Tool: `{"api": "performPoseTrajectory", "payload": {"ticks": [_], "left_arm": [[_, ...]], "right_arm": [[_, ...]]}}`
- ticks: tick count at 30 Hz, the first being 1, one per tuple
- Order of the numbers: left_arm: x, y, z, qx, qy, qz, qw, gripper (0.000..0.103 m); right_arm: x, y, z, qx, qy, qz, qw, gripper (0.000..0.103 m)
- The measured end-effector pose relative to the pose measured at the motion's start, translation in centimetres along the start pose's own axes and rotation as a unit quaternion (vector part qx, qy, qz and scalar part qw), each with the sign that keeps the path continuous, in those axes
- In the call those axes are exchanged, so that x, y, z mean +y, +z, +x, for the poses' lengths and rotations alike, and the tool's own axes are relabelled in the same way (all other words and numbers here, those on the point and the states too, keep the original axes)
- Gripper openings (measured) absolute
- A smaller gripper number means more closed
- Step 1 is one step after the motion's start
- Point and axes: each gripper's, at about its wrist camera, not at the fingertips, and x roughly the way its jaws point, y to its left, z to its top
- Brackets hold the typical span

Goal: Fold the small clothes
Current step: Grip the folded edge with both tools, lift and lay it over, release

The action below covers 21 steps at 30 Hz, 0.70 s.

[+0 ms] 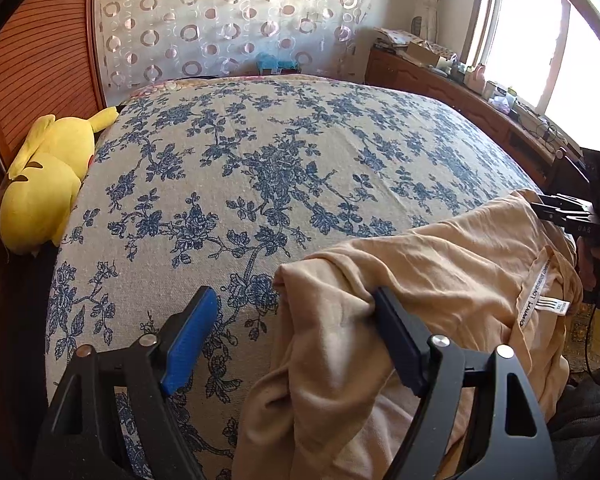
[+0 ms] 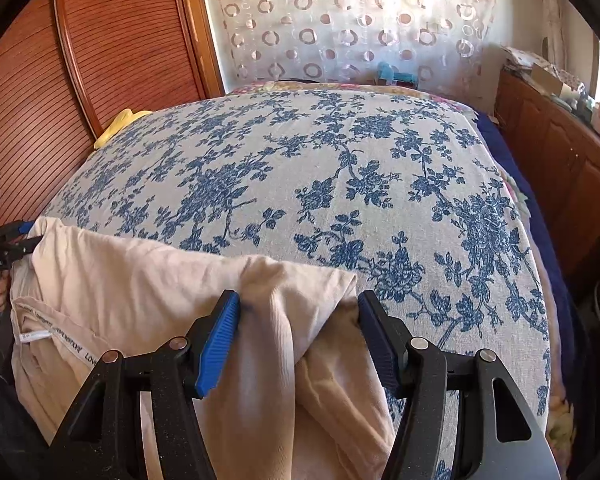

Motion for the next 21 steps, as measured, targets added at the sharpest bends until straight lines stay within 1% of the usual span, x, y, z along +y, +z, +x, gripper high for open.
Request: {"api": "performPoseTrajectory", "payload": {"ticks": [2,3,4,5,6,8,9,11,15,18,19,21], "left_arm": [[-0.3,-0.1,-0.1,-0.001,-0.009,0.003,1.0,0.06],[-0.5,-0.1,-0.2,0.001,-0.022,0.002,0.9997,0.043],[-0.5,-0.2,-0.3,0.004,-0.039,-0.003,0.9992,0.029],[-0.7,-0.3,-0.4,0.004,-0.044,-0.007,0.999,0.025],[-0.9,-0.3,-0.6,0.002,-0.044,-0.008,0.999,0.013],[-1.3,-0.6,-1.5,-0.009,-0.047,-0.008,0.9988,0.01],[-1.4,-0.6,-2.0,-0.014,-0.052,-0.011,0.9985,0.01],[-1.6,-0.5,-3.9,-0.034,-0.06,-0.011,0.9976,0.009],[-2.3,0.1,-8.6,-0.081,-0.076,-0.005,0.9938,0.009],[-3.1,0.9,-12.9,-0.124,-0.091,0.002,0.988,0.009],[-3.4,1.3,-15.0,-0.145,-0.099,0.004,0.9844,0.009],[-3.4,2.2,-17.6,-0.172,-0.114,0.0,0.9785,0.009]], "right_arm": [[0.3,-0.3,-0.2,0.002,-0.003,-0.011,1.0,0.052],[0.5,-0.3,-0.3,0.005,0.0,-0.018,1.0,0.048],[0.7,-0.4,-0.5,0.007,0.012,-0.023,1.0,0.034],[0.8,-0.5,-0.6,0.01,0.026,-0.022,0.999,0.019],[1.0,-0.7,-0.8,0.011,0.036,-0.019,0.999,0.015],[1.3,-1.1,-1.4,0.004,0.035,-0.021,0.999,0.013],[1.3,-1.3,-1.8,-0.003,0.04,-0.017,0.999,0.013],[1.3,-1.4,-3.6,-0.027,0.053,-0.006,0.998,0.012],[1.6,-1.3,-8.5,-0.085,0.061,0.002,0.995,0.012],[2.0,-1.1,-12.7,-0.126,0.067,-0.003,0.99,0.012],[2.0,-1.1,-14.2,-0.139,0.069,-0.006,0.988,0.012],[2.2,-0.6,-17.7,-0.172,0.077,-0.016,0.982,0.012]]}}
